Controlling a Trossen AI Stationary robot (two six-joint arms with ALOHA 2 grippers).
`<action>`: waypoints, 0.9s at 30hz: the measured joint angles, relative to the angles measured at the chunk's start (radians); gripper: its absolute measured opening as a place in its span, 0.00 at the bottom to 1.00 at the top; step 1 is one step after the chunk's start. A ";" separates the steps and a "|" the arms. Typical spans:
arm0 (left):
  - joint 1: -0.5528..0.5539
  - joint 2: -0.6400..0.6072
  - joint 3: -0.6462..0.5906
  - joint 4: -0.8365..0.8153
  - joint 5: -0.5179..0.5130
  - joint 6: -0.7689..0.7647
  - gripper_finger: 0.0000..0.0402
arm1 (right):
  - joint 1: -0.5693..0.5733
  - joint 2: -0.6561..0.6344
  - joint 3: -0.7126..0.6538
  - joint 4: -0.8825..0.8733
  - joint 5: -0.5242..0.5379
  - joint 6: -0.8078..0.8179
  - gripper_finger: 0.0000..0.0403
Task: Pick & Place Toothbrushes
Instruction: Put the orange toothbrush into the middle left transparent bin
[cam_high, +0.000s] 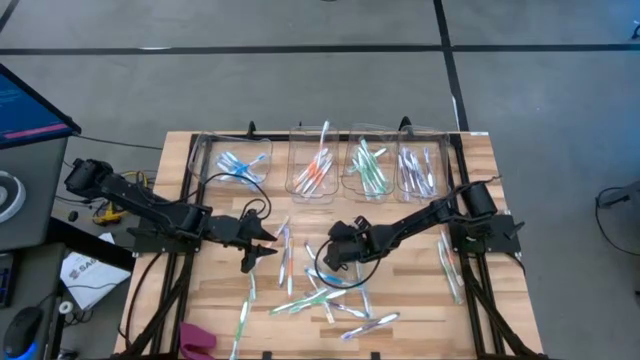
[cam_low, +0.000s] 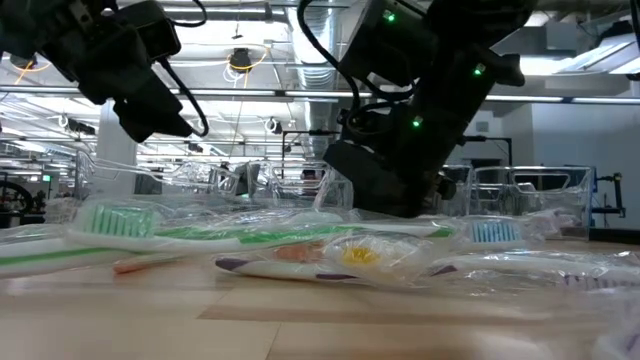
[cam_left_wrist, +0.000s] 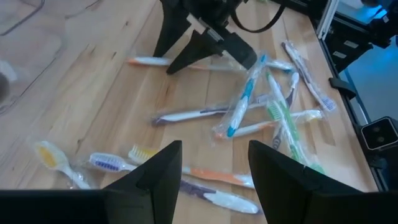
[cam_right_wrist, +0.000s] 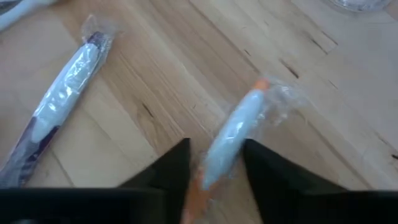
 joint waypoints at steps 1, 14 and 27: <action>0.000 0.000 0.000 0.003 0.000 0.000 0.44 | 0.000 0.000 0.000 0.000 0.000 -0.003 0.27; -0.001 0.000 0.000 0.055 -0.007 0.047 0.44 | 0.025 -0.039 -0.007 -0.048 0.024 -0.109 0.03; -0.048 0.150 0.000 0.463 -0.014 0.260 0.44 | 0.256 -0.348 -0.011 -0.012 0.258 -0.267 0.03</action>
